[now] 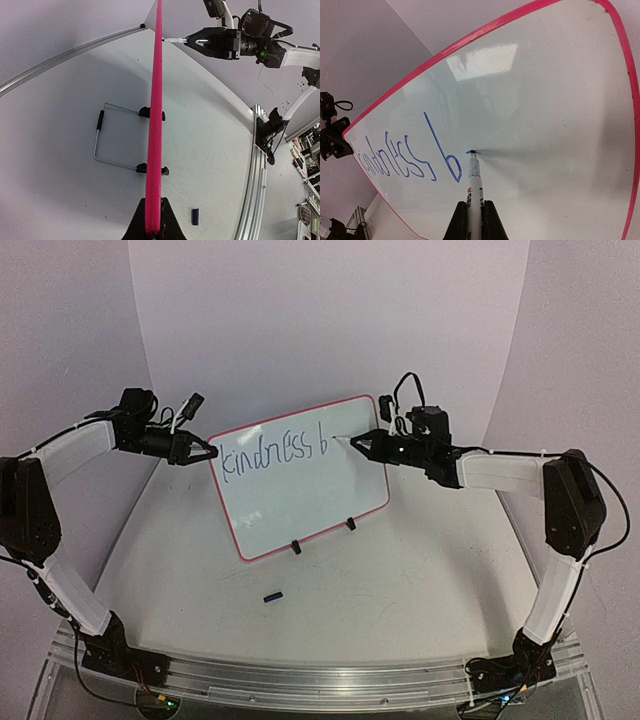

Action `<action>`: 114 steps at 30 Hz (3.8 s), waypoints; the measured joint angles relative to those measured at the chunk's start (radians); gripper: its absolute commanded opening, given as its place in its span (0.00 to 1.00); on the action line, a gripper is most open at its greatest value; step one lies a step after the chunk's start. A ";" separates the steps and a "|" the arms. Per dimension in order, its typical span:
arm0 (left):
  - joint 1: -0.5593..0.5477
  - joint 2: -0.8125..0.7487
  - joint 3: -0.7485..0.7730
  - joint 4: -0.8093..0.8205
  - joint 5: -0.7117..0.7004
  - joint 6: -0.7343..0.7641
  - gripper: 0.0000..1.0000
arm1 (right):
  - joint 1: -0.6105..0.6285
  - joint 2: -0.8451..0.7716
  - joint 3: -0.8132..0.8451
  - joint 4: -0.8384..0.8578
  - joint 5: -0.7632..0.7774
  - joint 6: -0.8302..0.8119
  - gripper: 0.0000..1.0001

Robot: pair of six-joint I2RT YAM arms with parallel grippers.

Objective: Write a sentence on the whiteboard

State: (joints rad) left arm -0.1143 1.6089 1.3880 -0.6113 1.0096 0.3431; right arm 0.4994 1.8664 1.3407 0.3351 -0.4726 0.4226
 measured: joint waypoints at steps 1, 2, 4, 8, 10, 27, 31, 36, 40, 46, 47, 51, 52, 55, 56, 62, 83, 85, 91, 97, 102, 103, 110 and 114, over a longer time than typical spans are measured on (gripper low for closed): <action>0.000 0.000 0.000 0.000 0.000 0.000 0.00 | 0.000 0.000 0.000 0.000 0.001 0.000 0.00; 0.000 0.000 0.000 0.000 0.000 0.000 0.00 | -0.001 0.000 0.000 0.000 0.001 0.001 0.00; 0.000 0.000 0.000 0.000 0.000 0.000 0.00 | -0.001 0.000 0.000 0.000 0.001 0.001 0.00; 0.000 0.000 0.000 0.000 0.000 0.000 0.00 | -0.001 0.000 0.000 0.001 0.000 0.001 0.00; 0.000 0.000 0.000 0.000 0.000 0.000 0.00 | -0.001 0.000 0.000 0.003 0.001 0.002 0.00; -0.003 -0.006 0.000 -0.007 -0.006 0.002 0.00 | -0.002 0.015 0.039 0.023 -0.031 0.023 0.00; -0.003 -0.006 0.000 -0.008 -0.008 0.001 0.00 | -0.002 0.024 0.043 0.022 -0.050 0.024 0.00; -0.003 -0.006 0.000 -0.008 -0.009 0.001 0.00 | -0.002 0.028 0.043 0.019 -0.063 0.024 0.00; -0.003 -0.006 0.000 -0.008 -0.009 0.001 0.00 | -0.002 0.028 0.019 0.024 -0.067 0.024 0.00; -0.003 -0.006 0.000 -0.008 -0.009 -0.003 0.00 | -0.002 0.028 -0.033 0.021 -0.069 0.024 0.00; -0.003 -0.007 0.000 -0.008 -0.008 -0.003 0.00 | -0.002 0.027 -0.037 0.022 -0.068 0.024 0.00; -0.003 -0.007 0.000 -0.009 -0.008 -0.003 0.00 | -0.001 0.019 -0.060 0.023 -0.052 0.025 0.00; -0.003 -0.007 0.000 -0.009 -0.008 -0.003 0.00 | -0.001 0.014 -0.065 0.022 -0.044 0.025 0.00; -0.003 -0.007 0.000 -0.009 -0.008 -0.002 0.00 | -0.001 -0.002 -0.074 0.023 -0.022 0.028 0.00; -0.003 -0.007 0.000 -0.009 -0.008 -0.002 0.00 | -0.002 -0.008 -0.074 0.023 -0.016 0.029 0.00; -0.005 -0.007 0.000 -0.009 -0.009 0.001 0.00 | -0.002 -0.051 -0.074 0.059 -0.009 0.044 0.00; -0.005 -0.007 0.000 -0.009 -0.009 0.001 0.00 | -0.026 -0.032 -0.071 0.083 -0.004 0.066 0.00; -0.005 -0.007 0.000 -0.009 -0.009 0.001 0.00 | -0.029 -0.020 -0.067 0.082 -0.003 0.068 0.00; -0.005 -0.007 0.000 -0.009 -0.009 0.001 0.00 | -0.033 -0.004 -0.038 0.083 -0.011 0.067 0.00; -0.005 -0.007 0.000 -0.009 -0.009 0.001 0.00 | -0.033 0.002 -0.011 0.083 -0.034 0.060 0.00; -0.005 -0.007 0.000 -0.009 -0.009 0.001 0.00 | -0.033 0.016 -0.011 0.082 -0.062 0.059 0.00; -0.005 -0.007 0.000 -0.009 -0.009 0.001 0.00 | -0.033 0.017 -0.012 0.080 -0.066 0.058 0.00; -0.005 -0.007 0.000 -0.009 -0.009 0.000 0.00 | -0.033 0.018 -0.051 0.083 -0.068 0.052 0.00; -0.005 -0.007 0.000 -0.009 -0.008 -0.002 0.00 | -0.033 0.017 -0.076 0.079 -0.065 0.050 0.00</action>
State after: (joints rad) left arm -0.1188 1.6016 1.3880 -0.6205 1.0012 0.3416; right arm 0.4664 1.8838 1.2650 0.4137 -0.5379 0.4725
